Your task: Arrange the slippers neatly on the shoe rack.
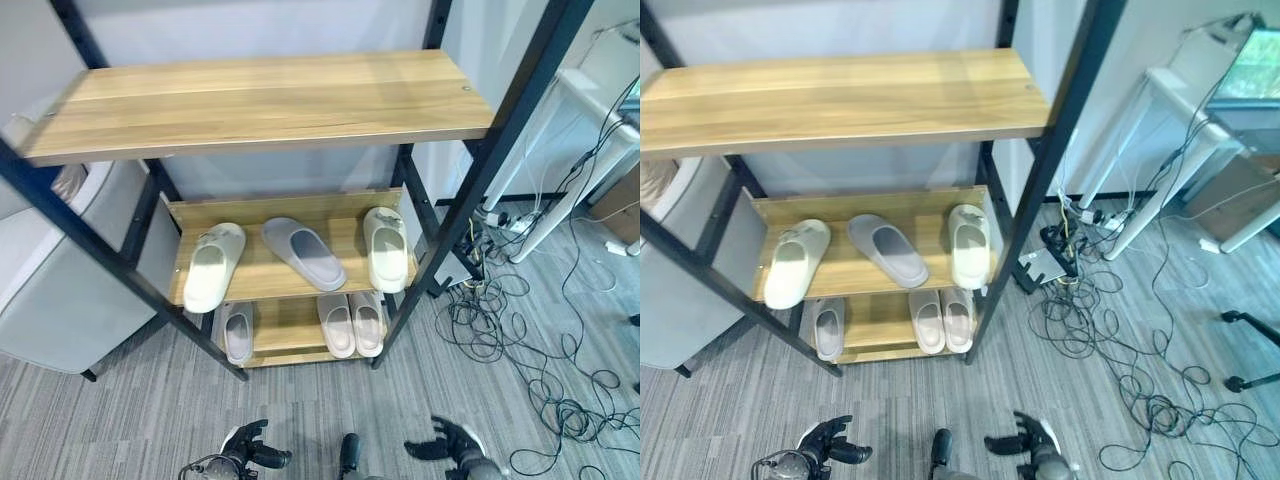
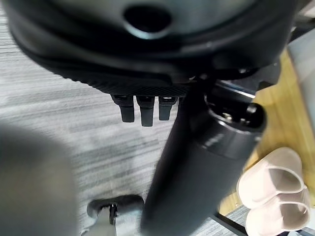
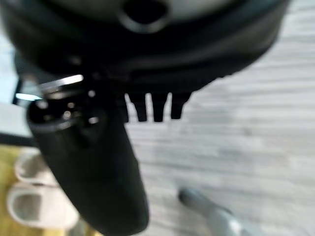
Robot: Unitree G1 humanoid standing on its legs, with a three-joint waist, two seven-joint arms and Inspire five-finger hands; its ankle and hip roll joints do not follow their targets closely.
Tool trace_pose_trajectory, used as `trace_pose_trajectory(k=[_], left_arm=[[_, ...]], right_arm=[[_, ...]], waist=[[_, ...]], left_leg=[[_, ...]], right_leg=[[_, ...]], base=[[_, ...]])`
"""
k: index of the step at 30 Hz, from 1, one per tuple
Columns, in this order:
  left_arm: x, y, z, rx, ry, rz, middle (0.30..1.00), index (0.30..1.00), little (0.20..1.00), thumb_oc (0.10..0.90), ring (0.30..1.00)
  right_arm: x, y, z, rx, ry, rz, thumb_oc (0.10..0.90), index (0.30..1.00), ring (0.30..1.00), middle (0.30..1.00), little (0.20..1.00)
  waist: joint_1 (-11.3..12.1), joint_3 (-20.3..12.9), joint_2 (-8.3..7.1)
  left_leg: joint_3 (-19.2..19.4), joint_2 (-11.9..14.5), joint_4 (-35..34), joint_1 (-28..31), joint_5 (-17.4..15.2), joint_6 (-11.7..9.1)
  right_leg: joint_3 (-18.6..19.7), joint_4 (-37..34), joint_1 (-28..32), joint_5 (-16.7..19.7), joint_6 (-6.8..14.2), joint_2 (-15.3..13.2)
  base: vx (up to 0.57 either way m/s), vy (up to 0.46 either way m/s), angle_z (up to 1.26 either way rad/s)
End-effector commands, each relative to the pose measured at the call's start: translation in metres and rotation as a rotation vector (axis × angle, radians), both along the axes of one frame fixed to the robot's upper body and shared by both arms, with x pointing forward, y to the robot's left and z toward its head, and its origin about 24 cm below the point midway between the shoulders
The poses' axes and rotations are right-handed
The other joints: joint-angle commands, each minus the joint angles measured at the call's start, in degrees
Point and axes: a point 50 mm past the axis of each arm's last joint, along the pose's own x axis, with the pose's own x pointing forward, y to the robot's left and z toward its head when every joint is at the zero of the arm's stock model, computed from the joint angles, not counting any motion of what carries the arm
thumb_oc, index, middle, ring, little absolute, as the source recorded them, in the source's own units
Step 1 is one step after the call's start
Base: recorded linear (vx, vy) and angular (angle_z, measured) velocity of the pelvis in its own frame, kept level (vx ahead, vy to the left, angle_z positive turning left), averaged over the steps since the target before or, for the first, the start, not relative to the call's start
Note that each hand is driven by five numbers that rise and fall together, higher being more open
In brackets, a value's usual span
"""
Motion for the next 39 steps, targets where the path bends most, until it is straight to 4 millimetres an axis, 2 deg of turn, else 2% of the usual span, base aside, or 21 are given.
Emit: trace_pose_trajectory(k=[1, 3, 6, 8, 11, 16, 17, 19, 21, 22, 23, 26, 28, 29, 31, 32, 34, 38, 39], left_arm=[[0.027, 0.008, 0.012, 0.047, -0.08, -0.065, 0.9, 0.9, 0.9, 0.8, 0.9], [0.029, 0.01, 0.013, 0.049, -0.084, -0.069, 0.9, 0.9, 0.9, 0.8, 0.9], [0.025, 0.011, 0.012, 0.051, -0.072, -0.071, 0.9, 0.9, 0.9, 0.8, 0.9], [0.017, 0.016, 0.008, 0.056, -0.042, -0.059, 0.9, 0.9, 0.9, 0.8, 0.9], [0.01, 0.021, 0.007, 0.061, -0.023, -0.045, 0.9, 0.9, 0.9, 0.8, 0.9], [0.006, 0.028, 0.006, 0.063, -0.018, -0.005, 0.9, 0.9, 0.9, 0.8, 0.9], [0.008, 0.029, 0.007, 0.065, -0.024, -0.001, 0.9, 0.9, 0.9, 0.8, 0.9], [0.014, 0.03, 0.01, 0.069, -0.04, -0.004, 0.9, 0.9, 0.9, 0.8, 0.9], [0.015, 0.03, 0.01, 0.071, -0.043, -0.021, 0.9, 0.9, 0.9, 0.8, 0.9], [0.016, 0.026, 0.01, 0.068, -0.036, -0.047, 0.9, 0.9, 0.9, 0.8, 0.9], [0.016, 0.026, 0.01, 0.068, -0.036, -0.047, 0.9, 0.9, 0.9, 0.8, 0.9], [0.02, 0.02, 0.011, 0.057, -0.054, -0.057, 0.9, 0.9, 0.9, 0.8, 0.9], [0.02, 0.017, 0.01, 0.049, -0.052, -0.063, 0.9, 0.9, 0.9, 0.8, 0.9], [0.018, 0.016, 0.009, 0.051, -0.043, -0.067, 0.9, 0.9, 0.9, 0.8, 0.9], [0.016, 0.017, 0.008, 0.051, -0.036, -0.064, 0.9, 0.9, 0.9, 0.8, 0.9], [0.015, 0.016, 0.008, 0.05, -0.03, -0.064, 0.9, 0.9, 0.9, 0.8, 0.9], [0.015, 0.014, 0.007, 0.052, -0.026, -0.081, 0.9, 0.9, 0.9, 0.8, 0.9], [0.01, 0.013, 0.005, 0.054, -0.012, -0.085, 0.9, 0.9, 0.9, 0.8, 0.9], [0.005, 0.015, 0.003, 0.068, 0.011, -0.114, 0.9, 0.9, 0.9, 0.8, 0.9]], right_arm=[[-0.026, -0.01, -0.006, -0.011, 0.037, -0.059, 0.8, 0.9, 0.9, 0.9, 0.9], [-0.026, -0.012, -0.006, -0.012, 0.035, -0.066, 0.8, 0.9, 0.9, 0.9, 0.9], [-0.028, -0.009, -0.007, -0.008, 0.046, -0.057, 0.8, 0.9, 0.9, 0.9, 0.9], [-0.034, -0.006, -0.01, -0.006, 0.068, -0.037, 0.8, 0.9, 0.9, 0.9, 0.9], [-0.038, -0.001, -0.013, 0.006, 0.092, -0.021, 0.8, 0.9, 0.9, 0.9, 0.9], [-0.025, 0.004, -0.011, 0.01, 0.07, 0.022, 0.8, 0.9, 0.9, 0.9, 0.9], [-0.022, 0.006, -0.01, 0.012, 0.063, 0.028, 0.8, 0.9, 0.9, 0.9, 0.9], [-0.02, 0.007, -0.009, 0.017, 0.052, 0.026, 0.8, 0.9, 0.9, 0.9, 0.9], [-0.023, 0.006, -0.01, 0.019, 0.055, 0.013, 0.8, 0.9, 0.9, 0.9, 0.9], [-0.028, 0.008, -0.012, 0.029, 0.067, 0.004, 0.8, 0.9, 0.9, 0.9, 0.9], [-0.028, 0.008, -0.012, 0.029, 0.067, 0.004, 0.8, 0.9, 0.9, 0.9, 0.9], [-0.028, 0.004, -0.011, 0.02, 0.062, 0.005, 0.8, 0.9, 0.9, 0.9, 0.9], [-0.029, 0.0, -0.011, 0.01, 0.07, -0.007, 0.8, 0.9, 0.9, 0.9, 0.9], [-0.028, -0.001, -0.01, 0.01, 0.069, -0.006, 0.8, 0.9, 0.9, 0.9, 0.9], [-0.028, -0.001, -0.01, 0.009, 0.073, 0.004, 0.8, 0.9, 0.9, 0.9, 0.9], [-0.029, -0.001, -0.01, 0.007, 0.077, 0.001, 0.8, 0.9, 0.9, 0.9, 0.9], [-0.035, -0.006, -0.012, 0.002, 0.098, -0.019, 0.8, 0.9, 0.9, 0.9, 0.9], [-0.039, -0.009, -0.012, -0.007, 0.113, -0.018, 0.8, 0.9, 0.9, 0.9, 0.9], [-0.041, -0.01, -0.013, -0.009, 0.125, -0.027, 0.8, 0.9, 0.9, 0.9, 0.9]], waist=[[-1.9, -1.4, 1.15], [-1.4, -1.4, 1.86], [-1.5, -1.5, 2.19], [-1.3, -2.8, 2.14], [-0.6, -3.7, 2.25], [1.0, -2.4, 2.99], [1.0, -2.0, 3.12], [0.5, -1.6, 3.01], [0.4, -2.2, 2.7], [-0.5, -2.2, 1.89], [-0.5, -2.0, 1.89], [-0.7, -0.6, 1.28], [-0.7, 0.1, 1.02], [-0.7, 0.2, 0.64], [-0.9, -0.1, 0.33], [-1.1, -0.2, 0.33], [-1.7, -0.6, 0.83], [-1.7, -1.0, 1.98], [-2.4, -1.9, 2.99]], left_leg=[[3.2, -1.0, -18.9, 1.3, 8.6, 3.6], [3.4, -1.8, -22.5, -1.3, 12.3, 3.1], [2.7, -2.4, -24.2, -0.1, 12.7, 3.5], [3.3, -3.4, -27.5, 3.7, 12.7, 4.1], [3.7, -4.2, -28.8, 6.1, 11.9, 5.0], [3.3, -5.2, -29.0, 5.6, 12.4, 5.6], [3.1, -5.2, -29.0, 5.3, 12.8, 5.6], [2.5, -5.6, -29.0, 4.8, 13.5, 5.6], [3.2, -6.2, -29.0, 4.0, 13.8, 5.4], [2.5, -7.1, -28.8, 3.4, 14.3, 4.6], [2.5, -7.1, -28.8, 3.6, 14.3, 4.6], [2.2, -8.2, -20.9, -0.8, 12.9, 3.1], [3.2, -7.3, -17.5, -3.3, 12.4, 2.3], [4.5, -5.1, -16.2, -3.5, 11.3, 3.1], [4.3, -2.4, -16.3, -2.6, 10.6, 3.7], [4.0, -0.9, -16.9, -2.3, 11.0, 3.7], [1.6, 4.6, -19.9, -2.6, 14.4, 2.1], [-0.3, 5.7, -24.6, -0.4, 15.6, 0.7], [0.3, 4.6, -28.8, 3.5, 14.8, -0.6]], right_leg=[[-2.9, 1.4, 3.1, -5.4, 11.3, -3.9], [-2.5, 2.2, 4.5, -7.2, 11.0, -3.1], [-1.7, 3.6, 5.0, -7.5, 10.7, -2.8], [-1.1, 3.2, 6.4, -6.9, 11.5, -3.4], [-0.2, 2.6, 7.0, -5.8, 12.5, -4.1], [-1.4, 7.5, 2.7, -4.8, 14.0, -6.5], [-1.3, 9.2, 1.7, -4.9, 13.8, -6.2], [0.5, 10.7, 0.6, -6.1, 13.0, -3.9], [0.6, 9.0, 2.2, -7.7, 12.6, -1.7], [4.6, 5.5, 3.8, -8.2, 10.8, 0.7], [4.6, 5.4, 4.1, -8.2, 10.8, 0.7], [5.9, 2.2, 5.6, -6.6, 10.8, 0.6], [5.3, 0.9, 6.2, -6.2, 10.9, -0.2], [4.2, 0.6, 6.2, -5.5, 11.1, -1.3], [3.8, 0.8, 6.2, -5.2, 11.4, -2.3], [3.5, 0.9, 6.0, -5.3, 11.5, -2.7], [3.1, 1.5, 5.7, -6.0, 12.3, -4.1], [3.5, 1.5, 6.0, -6.2, 12.9, -4.2], [3.3, 1.1, 4.9, -4.3, 15.0, -6.9]], base=[[0.22, 0.001, 0.38], [0.2, 0.065, 0.84], [0.12, 0.108, -0.04], [0.14, 0.167, -0.74], [0.05, 0.198, -0.27], [-0.09, 0.133, 0.16], [-0.11, 0.075, -0.12], [-0.09, 0.069, 0.01], [-0.06, 0.041, 0.31], [-0.03, 0.015, 0.3], [-0.04, 0.0, 0.65], [-0.09, 0.019, 0.91], [-0.13, 0.069, 0.32], [-0.12, 0.103, 0.44], [-0.07, 0.129, 0.19], [-0.03, 0.219, 0.15], [0.0, 0.305, 0.11], [0.05, 0.281, -0.18], [0.03, 0.418, -0.34]])
